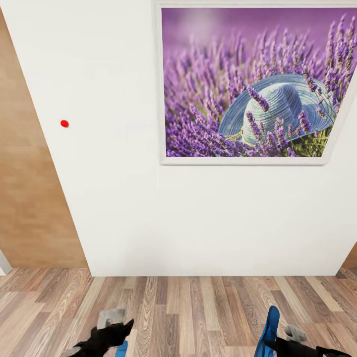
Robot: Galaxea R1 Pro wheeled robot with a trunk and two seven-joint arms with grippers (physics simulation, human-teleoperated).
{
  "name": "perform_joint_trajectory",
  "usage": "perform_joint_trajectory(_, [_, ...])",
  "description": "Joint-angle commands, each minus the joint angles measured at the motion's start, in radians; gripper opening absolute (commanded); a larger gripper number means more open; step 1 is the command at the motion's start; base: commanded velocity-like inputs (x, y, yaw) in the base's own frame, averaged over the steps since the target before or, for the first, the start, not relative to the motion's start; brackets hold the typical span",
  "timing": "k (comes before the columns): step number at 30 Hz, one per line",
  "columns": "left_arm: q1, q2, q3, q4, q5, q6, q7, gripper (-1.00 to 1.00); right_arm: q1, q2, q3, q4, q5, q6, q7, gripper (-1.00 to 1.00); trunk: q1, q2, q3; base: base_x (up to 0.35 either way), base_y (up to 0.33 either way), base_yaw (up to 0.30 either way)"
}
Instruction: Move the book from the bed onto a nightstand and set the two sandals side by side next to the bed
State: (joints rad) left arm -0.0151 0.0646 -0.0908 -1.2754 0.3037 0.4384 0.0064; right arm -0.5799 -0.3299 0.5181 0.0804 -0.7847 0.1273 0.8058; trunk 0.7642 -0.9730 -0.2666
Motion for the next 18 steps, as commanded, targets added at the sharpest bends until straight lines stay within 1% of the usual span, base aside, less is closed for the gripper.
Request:
perform_joint_trajectory(1, [-0.028, 0.001, 0.011, -0.032, 0.003, 0.081, 0.007, 1.0, -0.001, 0.0, 0.004, 0.002, -0.012, 0.009, 0.007, -1.0, 0.0, -0.001, -0.002, 0.0, 0.0, 0.0])
perform_joint_trajectory(2, [-0.068, 0.001, 0.025, -0.041, 0.002, 0.137, 0.015, 1.0, -0.001, 0.0, 0.005, 0.002, -0.012, 0.009, 0.007, -1.0, 0.0, -0.001, -0.002, 0.0, 0.0, 0.0])
perform_joint_trajectory(3, [-0.113, 0.001, 0.038, -0.033, -0.001, 0.18, 0.024, 1.0, -0.001, 0.0, 0.005, 0.002, -0.012, 0.009, 0.007, -1.0, 0.0, -0.001, -0.002, 0.0, 0.0, 0.0])
perform_joint_trajectory(4, [-0.135, 0.001, 0.044, -0.021, -0.003, 0.199, 0.03, 1.0, -0.001, 0.0, 0.005, 0.002, -0.012, 0.009, 0.007, -1.0, 0.0, -0.001, -0.002, 0.0, 0.0, 0.0])
perform_joint_trajectory(5, [-0.178, 0.002, 0.055, 0.02, -0.007, 0.231, 0.043, 1.0, -0.001, 0.0, 0.005, 0.002, -0.012, 0.009, 0.007, -1.0, 0.0, -0.001, -0.002, 0.0, 0.0, 0.0])
perform_joint_trajectory(6, [-0.218, 0.002, 0.062, 0.085, -0.012, 0.255, 0.06, 1.0, -0.001, 0.0, 0.005, 0.002, -0.011, 0.009, 0.007, -1.0, 0.0, -0.001, -0.002, 0.0, 0.0, 0.0])
perform_joint_trajectory(7, [-0.28, 0.008, 0.068, 0.224, -0.024, 0.27, 0.085, 1.0, -0.001, 0.0, 0.005, 0.002, -0.011, 0.009, 0.007, -1.0, 0.0, -0.001, -0.002, 0.0, 0.0, 0.0])
perform_joint_trajectory(8, [-0.322, 0.014, 0.07, 0.33, -0.031, 0.263, 0.097, 1.0, -0.001, 0.0, 0.005, 0.002, -0.011, 0.009, 0.007, -1.0, 0.0, -0.001, -0.002, 0.0, 0.0, 0.0])
perform_joint_trajectory(9, [-0.362, 0.02, 0.071, 0.435, -0.035, 0.234, 0.104, 1.0, -0.001, 0.0, 0.005, 0.002, -0.011, 0.009, 0.007, -1.0, 0.0, -0.001, -0.002, 0.0, 0.0, 0.0])
perform_joint_trajectory(10, [-0.396, 0.024, 0.072, 0.531, -0.038, 0.185, 0.108, 1.0, -0.001, 0.0, 0.005, 0.002, -0.011, 0.009, 0.007, -1.0, 0.0, -0.001, -0.002, 0.0, 0.0, 0.0])
perform_joint_trajectory(11, [-0.445, 0.029, 0.072, 0.704, -0.042, 0.05, 0.114, 1.0, -0.001, 0.0, 0.005, 0.002, -0.011, 0.009, 0.007, -1.0, 0.0, -0.001, -0.002, 0.0, 0.0, 0.0])
perform_joint_trajectory(12, [-0.454, 0.031, 0.072, 0.742, -0.043, 0.018, 0.115, 1.0, -0.001, 0.0, 0.004, 0.002, -0.011, 0.009, 0.007, -1.0, 0.0, -0.001, -0.002, 0.0, 0.0, 0.0])
perform_joint_trajectory(14, [-0.463, 0.034, 0.072, 0.783, -0.044, -0.015, 0.116, 1.0, -0.001, 0.0, 0.004, 0.002, -0.012, 0.009, 0.007, -1.0, 0.0, -0.001, -0.002, 0.0, 0.0, 0.0])
perform_joint_trajectory(18, [-0.469, 0.036, 0.07, 0.808, -0.043, -0.034, 0.115, 1.0, -0.001, 0.0, 0.004, 0.002, -0.012, 0.009, 0.007, -1.0, 0.0, -0.001, -0.002, 0.0, 0.0, 0.0])
